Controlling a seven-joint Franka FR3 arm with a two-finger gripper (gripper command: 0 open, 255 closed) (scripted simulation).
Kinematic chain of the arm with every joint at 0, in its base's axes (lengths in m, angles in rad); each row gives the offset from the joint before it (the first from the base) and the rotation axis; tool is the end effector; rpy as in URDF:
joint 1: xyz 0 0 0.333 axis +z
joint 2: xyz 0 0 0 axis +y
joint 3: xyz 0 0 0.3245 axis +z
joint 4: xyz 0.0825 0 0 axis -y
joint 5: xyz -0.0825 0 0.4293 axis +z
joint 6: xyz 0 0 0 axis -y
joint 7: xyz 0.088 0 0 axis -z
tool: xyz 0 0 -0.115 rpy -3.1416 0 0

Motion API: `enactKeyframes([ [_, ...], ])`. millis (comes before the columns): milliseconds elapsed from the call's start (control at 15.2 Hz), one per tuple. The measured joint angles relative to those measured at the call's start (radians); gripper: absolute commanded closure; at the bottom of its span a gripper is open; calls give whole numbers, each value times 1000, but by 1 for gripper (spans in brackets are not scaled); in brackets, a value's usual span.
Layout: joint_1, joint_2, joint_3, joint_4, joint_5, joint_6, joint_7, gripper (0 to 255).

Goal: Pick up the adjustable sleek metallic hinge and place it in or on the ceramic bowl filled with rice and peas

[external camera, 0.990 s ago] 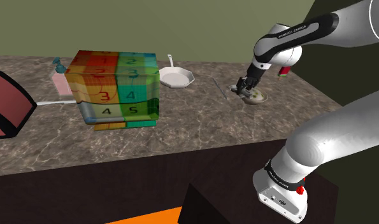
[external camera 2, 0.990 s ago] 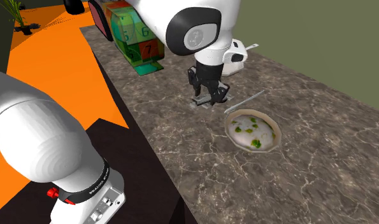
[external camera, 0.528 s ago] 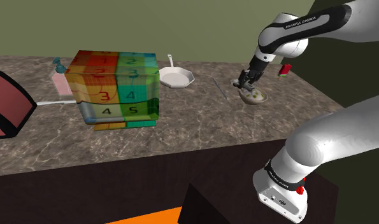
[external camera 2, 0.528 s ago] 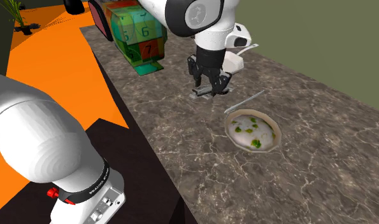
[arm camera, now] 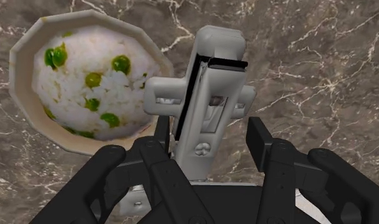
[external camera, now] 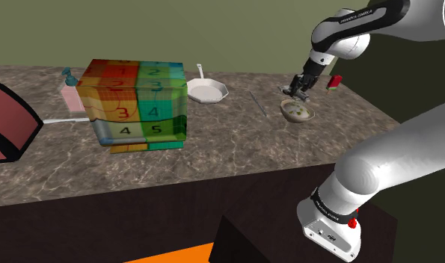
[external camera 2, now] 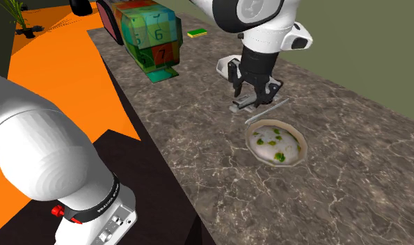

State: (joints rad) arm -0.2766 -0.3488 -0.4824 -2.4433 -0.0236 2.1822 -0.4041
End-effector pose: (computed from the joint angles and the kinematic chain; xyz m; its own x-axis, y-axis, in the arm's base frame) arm 0.3489 -0.3300 0.3973 0.9422 -0.3189 0.1023 -0.3083 -0.9452 -0.1072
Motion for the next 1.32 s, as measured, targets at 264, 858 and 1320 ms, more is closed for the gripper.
enactKeyframes([
  [264,-6,97,-80,103,37,-20,-115,255],
  [858,-6,249,-156,168,132,34,-260,255],
  [1320,-1,310,-164,122,189,125,-312,255],
])
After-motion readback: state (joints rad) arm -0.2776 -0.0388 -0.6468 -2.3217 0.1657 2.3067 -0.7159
